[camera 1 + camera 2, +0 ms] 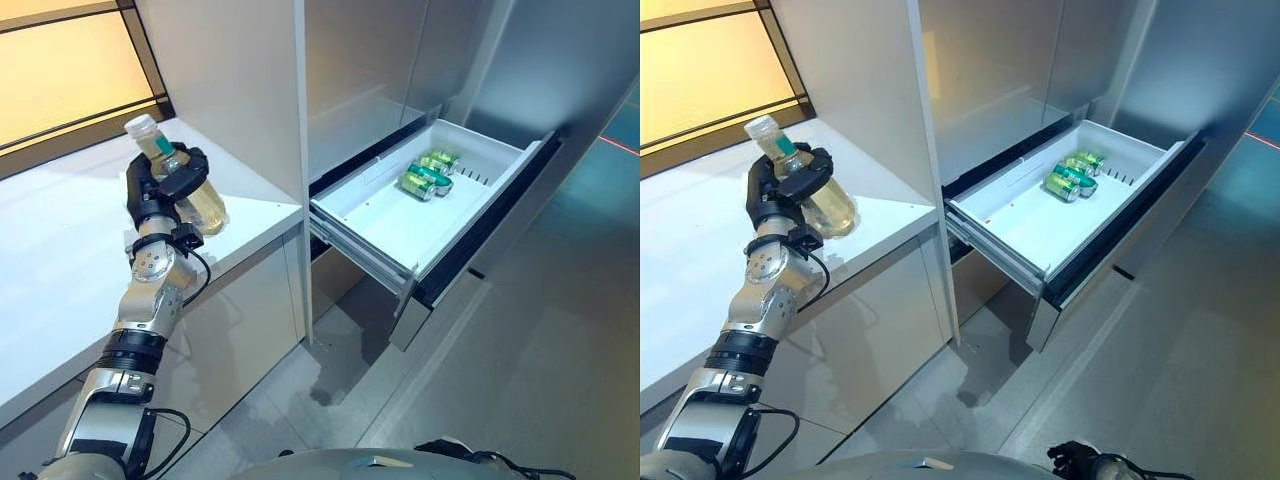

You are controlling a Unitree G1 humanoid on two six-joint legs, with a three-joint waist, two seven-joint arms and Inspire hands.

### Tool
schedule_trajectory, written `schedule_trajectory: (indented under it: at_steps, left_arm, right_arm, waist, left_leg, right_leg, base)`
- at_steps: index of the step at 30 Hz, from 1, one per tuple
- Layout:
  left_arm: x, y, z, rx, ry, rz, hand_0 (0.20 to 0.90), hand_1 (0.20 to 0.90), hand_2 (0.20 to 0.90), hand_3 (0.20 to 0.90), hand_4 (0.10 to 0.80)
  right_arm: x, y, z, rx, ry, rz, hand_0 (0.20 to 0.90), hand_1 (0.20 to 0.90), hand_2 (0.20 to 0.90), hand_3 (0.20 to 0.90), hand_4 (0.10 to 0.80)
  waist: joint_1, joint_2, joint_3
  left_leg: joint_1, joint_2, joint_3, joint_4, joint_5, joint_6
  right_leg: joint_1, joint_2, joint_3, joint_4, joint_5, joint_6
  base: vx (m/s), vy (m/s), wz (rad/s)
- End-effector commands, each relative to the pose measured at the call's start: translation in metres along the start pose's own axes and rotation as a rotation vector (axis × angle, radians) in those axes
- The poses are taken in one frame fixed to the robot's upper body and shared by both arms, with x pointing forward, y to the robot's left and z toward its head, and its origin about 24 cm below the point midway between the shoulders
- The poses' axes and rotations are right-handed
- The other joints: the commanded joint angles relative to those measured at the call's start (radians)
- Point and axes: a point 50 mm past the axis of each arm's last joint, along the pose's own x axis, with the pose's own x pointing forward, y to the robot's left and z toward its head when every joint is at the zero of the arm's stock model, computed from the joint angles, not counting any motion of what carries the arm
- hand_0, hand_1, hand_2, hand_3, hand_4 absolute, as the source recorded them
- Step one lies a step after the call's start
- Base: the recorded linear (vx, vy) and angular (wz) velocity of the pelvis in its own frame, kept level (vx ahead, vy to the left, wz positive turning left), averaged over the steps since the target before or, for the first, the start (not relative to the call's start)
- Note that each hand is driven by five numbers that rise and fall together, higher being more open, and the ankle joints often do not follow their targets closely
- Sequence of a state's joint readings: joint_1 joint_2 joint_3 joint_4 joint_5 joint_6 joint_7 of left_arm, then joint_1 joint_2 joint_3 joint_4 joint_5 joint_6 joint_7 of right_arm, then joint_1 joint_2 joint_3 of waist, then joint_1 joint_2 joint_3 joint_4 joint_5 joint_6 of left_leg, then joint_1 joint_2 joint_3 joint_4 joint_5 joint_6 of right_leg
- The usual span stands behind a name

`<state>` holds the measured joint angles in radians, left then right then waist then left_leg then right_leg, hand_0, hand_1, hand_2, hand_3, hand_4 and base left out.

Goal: Put drinks into fridge and close the fridge

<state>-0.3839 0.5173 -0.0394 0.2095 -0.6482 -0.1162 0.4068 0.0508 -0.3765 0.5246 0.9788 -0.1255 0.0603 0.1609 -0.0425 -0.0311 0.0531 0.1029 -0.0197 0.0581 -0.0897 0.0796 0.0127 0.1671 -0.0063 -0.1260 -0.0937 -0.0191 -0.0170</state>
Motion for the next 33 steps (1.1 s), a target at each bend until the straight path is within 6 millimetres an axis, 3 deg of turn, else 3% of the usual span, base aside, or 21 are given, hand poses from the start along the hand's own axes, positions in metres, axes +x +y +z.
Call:
schedule_trajectory:
  at_steps: [1, 4, 7, 10, 15, 19, 20, 27, 33]
  left_arm:
    - [0.003, -0.054, 0.107, -0.177, -0.498, -0.293, 0.300, 0.300, 0.300, 0.200, 0.100]
    - [-0.003, -0.062, 0.107, -0.222, -0.511, -0.356, 0.300, 0.300, 0.300, 0.200, 0.100]
    - [-0.011, -0.071, 0.111, -0.257, -0.522, -0.414, 0.300, 0.300, 0.300, 0.200, 0.100]
    - [-0.020, -0.076, 0.112, -0.273, -0.530, -0.461, 0.300, 0.300, 0.300, 0.200, 0.100]
    - [-0.032, -0.080, 0.112, -0.270, -0.551, -0.534, 0.300, 0.300, 0.300, 0.200, 0.100]
    - [-0.042, -0.080, 0.112, -0.299, -0.558, -0.631, 0.300, 0.300, 0.300, 0.200, 0.100]
    - [-0.042, -0.080, 0.112, -0.300, -0.559, -0.634, 0.300, 0.300, 0.300, 0.200, 0.100]
    - [-0.058, -0.070, 0.111, -0.237, -0.609, -0.734, 0.300, 0.300, 0.300, 0.200, 0.100]
    - [-0.063, -0.059, 0.118, -0.228, -0.670, -0.816, 0.300, 0.300, 0.300, 0.200, 0.100]
  right_arm:
    - [-0.004, -0.015, 0.086, -0.072, -0.387, 0.000, 0.900, 0.900, 0.900, 0.900, 0.800]
    - [-0.008, -0.007, 0.114, -0.111, -0.528, 0.003, 0.900, 0.900, 0.900, 0.900, 0.800]
    - [-0.024, -0.001, 0.152, -0.161, -0.666, 0.016, 0.900, 0.900, 0.900, 0.900, 0.800]
    - [-0.040, 0.003, 0.175, -0.207, -0.768, 0.033, 0.900, 0.900, 0.900, 0.900, 0.800]
    - [-0.069, 0.003, 0.202, -0.251, -0.941, 0.083, 0.900, 0.900, 0.900, 0.900, 0.800]
    - [-0.107, -0.007, 0.225, -0.238, -1.130, 0.216, 0.900, 0.900, 0.900, 0.900, 0.800]
    - [-0.108, -0.007, 0.225, -0.235, -1.136, 0.224, 0.900, 0.900, 0.900, 0.900, 0.800]
    - [-0.181, -0.046, 0.238, -0.266, -1.444, 0.516, 0.900, 0.900, 0.900, 0.900, 0.800]
    - [-0.228, -0.077, 0.236, -0.286, -1.675, 0.544, 0.900, 0.900, 0.900, 0.900, 0.800]
  waist:
    - [0.027, 0.033, -0.042]
    - [0.039, 0.041, -0.040]
    - [0.047, 0.043, -0.037]
    - [0.053, 0.043, -0.031]
    - [0.058, 0.039, -0.019]
    - [0.060, 0.030, -0.011]
    - [0.060, 0.030, -0.010]
    - [0.058, 0.012, -0.012]
    - [0.054, 0.004, -0.022]
  left_leg:
    - [0.041, -0.021, -0.099, 0.002, -0.151, -0.017]
    - [0.038, -0.025, -0.103, 0.002, -0.152, -0.013]
    - [0.035, -0.027, -0.106, 0.002, -0.151, -0.012]
    - [0.034, -0.029, -0.111, 0.002, -0.148, -0.013]
    - [0.036, -0.029, -0.117, 0.002, -0.143, -0.015]
    - [0.035, -0.027, -0.115, 0.002, -0.136, -0.016]
    - [0.036, -0.027, -0.115, 0.002, -0.136, -0.016]
    - [0.039, -0.028, -0.111, 0.002, -0.134, -0.015]
    - [0.036, -0.028, -0.101, 0.002, -0.128, -0.012]
  right_leg:
    - [-0.024, -0.015, 0.014, 0.016, -0.016, 0.087]
    - [-0.025, -0.019, 0.005, 0.014, -0.018, 0.089]
    - [-0.024, -0.023, -0.003, 0.013, -0.019, 0.090]
    - [-0.021, -0.025, -0.006, 0.012, -0.018, 0.091]
    - [-0.017, -0.028, -0.012, 0.011, -0.013, 0.092]
    - [-0.016, -0.031, -0.016, 0.011, -0.006, 0.095]
    - [-0.016, -0.031, -0.016, 0.011, -0.006, 0.095]
    - [-0.015, -0.032, -0.014, 0.011, 0.001, 0.097]
    - [-0.021, -0.033, -0.010, 0.009, 0.013, 0.098]
  base:
    - [-0.054, 0.019, 0.03]
    - [-0.048, 0.040, 0.06]
    - [-0.045, 0.022, 0.11]
    - [-0.042, 0.011, 0.05]
    - [-0.042, 0.008, 0.05]
    - [-0.034, 0.001, 0.04]
    - [-0.033, 0.005, 0.03]
    - [-0.007, 0.002, 0.01]
    - [-0.014, -0.004, -0.01]
